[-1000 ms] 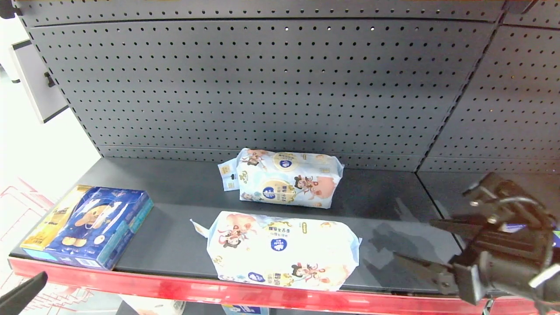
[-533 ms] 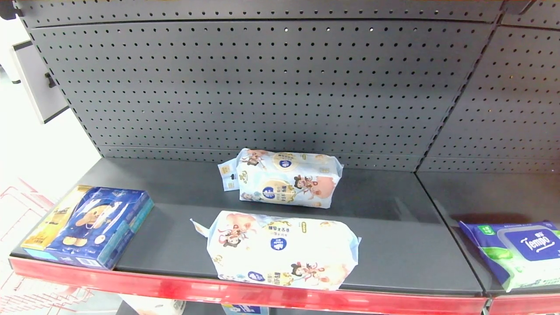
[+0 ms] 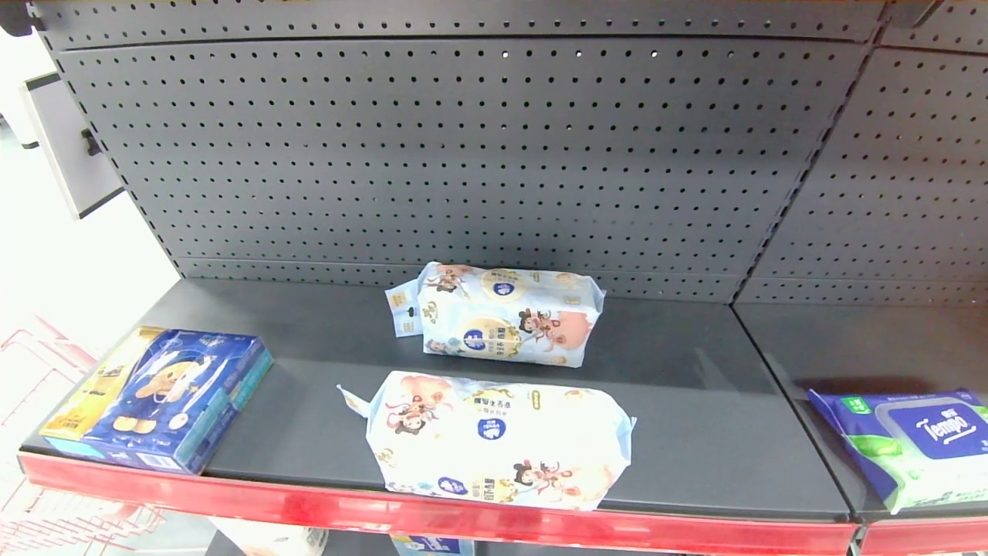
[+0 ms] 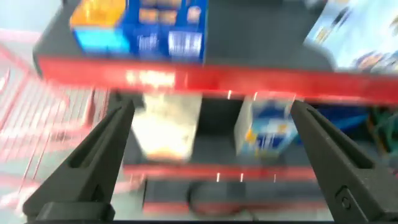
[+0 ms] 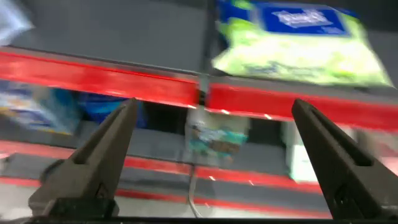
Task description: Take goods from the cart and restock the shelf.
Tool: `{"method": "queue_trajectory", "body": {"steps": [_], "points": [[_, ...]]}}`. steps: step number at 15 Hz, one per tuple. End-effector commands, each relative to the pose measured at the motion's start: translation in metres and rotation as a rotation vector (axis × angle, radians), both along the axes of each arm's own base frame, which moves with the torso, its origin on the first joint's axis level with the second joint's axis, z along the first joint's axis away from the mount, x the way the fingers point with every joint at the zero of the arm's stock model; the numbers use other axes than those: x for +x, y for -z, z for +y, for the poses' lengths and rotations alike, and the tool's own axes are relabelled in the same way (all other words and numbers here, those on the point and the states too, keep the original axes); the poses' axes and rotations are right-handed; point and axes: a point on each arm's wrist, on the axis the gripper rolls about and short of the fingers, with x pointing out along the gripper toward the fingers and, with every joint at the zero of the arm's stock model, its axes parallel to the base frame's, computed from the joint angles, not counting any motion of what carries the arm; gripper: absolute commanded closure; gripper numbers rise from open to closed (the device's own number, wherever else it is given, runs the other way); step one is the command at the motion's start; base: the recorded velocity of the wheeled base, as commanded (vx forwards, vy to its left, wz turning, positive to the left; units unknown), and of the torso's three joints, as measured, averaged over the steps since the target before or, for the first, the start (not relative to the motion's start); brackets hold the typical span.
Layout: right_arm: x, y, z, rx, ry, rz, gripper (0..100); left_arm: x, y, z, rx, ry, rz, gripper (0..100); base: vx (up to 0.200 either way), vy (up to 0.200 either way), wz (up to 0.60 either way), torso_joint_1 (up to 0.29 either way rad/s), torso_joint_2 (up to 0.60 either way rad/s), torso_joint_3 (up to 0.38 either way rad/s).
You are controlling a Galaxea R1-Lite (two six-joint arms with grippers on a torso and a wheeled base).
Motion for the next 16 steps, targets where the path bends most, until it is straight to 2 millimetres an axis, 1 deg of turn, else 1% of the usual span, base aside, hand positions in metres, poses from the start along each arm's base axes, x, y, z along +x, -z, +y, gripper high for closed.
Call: {"method": "queue_trajectory", "body": {"steps": [1,2,4,6,10,11,12,13,16], "points": [[0.004,0.01,0.001,0.004,-0.027,-0.07,0,0.005,0.016,-0.001,-0.002,0.029,-0.114,0,0.0,0.0,0.0,0.0,0.0,0.0],[0.008,0.011,0.001,0.011,-0.029,-0.126,0,0.009,0.022,-0.002,-0.004,0.046,-0.137,0,0.0,0.0,0.0,0.0,0.0,0.0],[0.009,0.012,0.001,0.015,-0.018,-0.132,0,0.008,0.024,-0.002,0.001,0.043,-0.106,0,0.0,0.0,0.0,0.0,0.0,0.0],[0.01,0.013,-0.001,0.006,0.045,-0.148,0,0.009,0.024,-0.002,0.002,0.042,-0.111,0,0.0,0.0,0.0,0.0,0.0,0.0],[0.015,0.014,0.0,0.023,0.01,-0.125,0,0.009,0.024,-0.002,0.022,0.049,-0.113,0,0.0,0.0,0.0,0.0,0.0,0.0],[0.013,0.016,0.0,0.019,0.016,-0.178,0,0.009,0.024,-0.002,0.02,0.049,-0.113,0,0.0,0.0,0.0,0.0,0.0,0.0],[0.013,0.015,-0.001,0.056,0.059,-0.191,0,0.009,0.024,-0.002,0.02,0.049,-0.113,0,0.0,0.0,0.0,0.0,0.0,0.0],[0.013,0.015,-0.002,0.07,0.085,-0.187,0,0.009,0.024,-0.002,0.02,0.049,-0.113,0,0.0,0.0,0.0,0.0,0.0,0.0],[0.013,0.015,-0.002,0.063,0.083,-0.187,0,0.009,0.024,-0.002,0.02,0.049,-0.111,0,0.0,0.0,0.0,0.0,0.0,0.0]]}}
